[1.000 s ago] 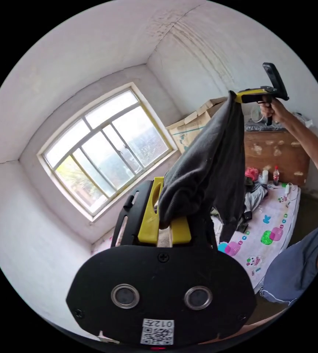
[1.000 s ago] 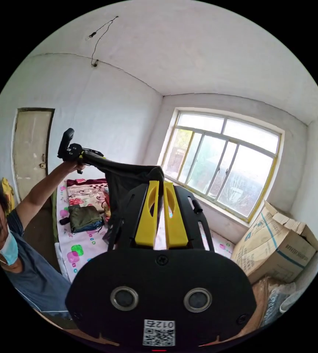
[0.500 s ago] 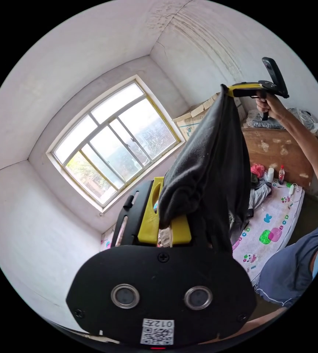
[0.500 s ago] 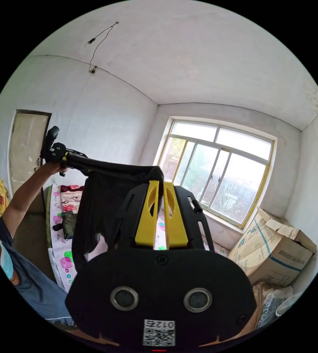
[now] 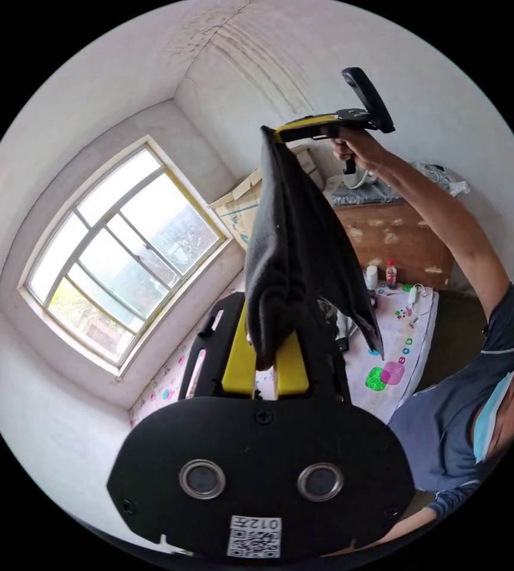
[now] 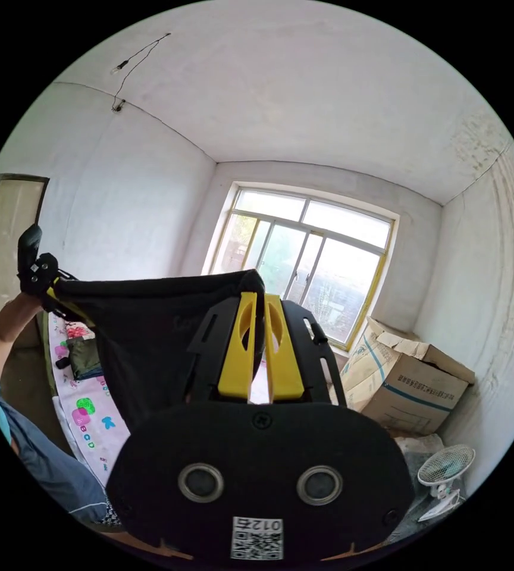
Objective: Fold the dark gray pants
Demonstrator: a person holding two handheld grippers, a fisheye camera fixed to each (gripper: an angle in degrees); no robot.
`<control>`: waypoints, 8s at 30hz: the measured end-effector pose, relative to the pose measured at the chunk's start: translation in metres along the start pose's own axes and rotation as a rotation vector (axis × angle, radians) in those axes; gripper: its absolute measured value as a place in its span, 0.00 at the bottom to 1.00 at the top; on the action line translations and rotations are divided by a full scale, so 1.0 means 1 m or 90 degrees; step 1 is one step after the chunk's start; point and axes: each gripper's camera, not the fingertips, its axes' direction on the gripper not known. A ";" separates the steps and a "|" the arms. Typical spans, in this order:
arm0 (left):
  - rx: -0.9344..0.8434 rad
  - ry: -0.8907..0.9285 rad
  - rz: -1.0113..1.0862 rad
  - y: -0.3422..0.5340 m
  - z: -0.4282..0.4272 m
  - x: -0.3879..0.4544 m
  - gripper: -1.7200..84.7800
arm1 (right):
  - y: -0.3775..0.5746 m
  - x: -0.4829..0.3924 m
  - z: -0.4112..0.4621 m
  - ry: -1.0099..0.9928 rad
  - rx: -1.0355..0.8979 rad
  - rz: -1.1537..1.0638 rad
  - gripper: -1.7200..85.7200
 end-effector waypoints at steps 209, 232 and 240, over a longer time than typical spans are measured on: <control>-0.357 0.120 -1.384 1.453 -0.157 -0.446 0.06 | 0.670 -0.870 0.111 -0.291 -0.948 -0.262 0.02; -0.373 0.115 -1.349 1.417 -0.185 -0.510 0.02 | 0.675 -0.761 0.136 -0.266 -0.922 -0.039 0.02; -0.296 0.160 -1.379 1.396 -0.171 -0.536 0.03 | 0.675 -0.696 0.168 -0.277 -0.902 0.031 0.02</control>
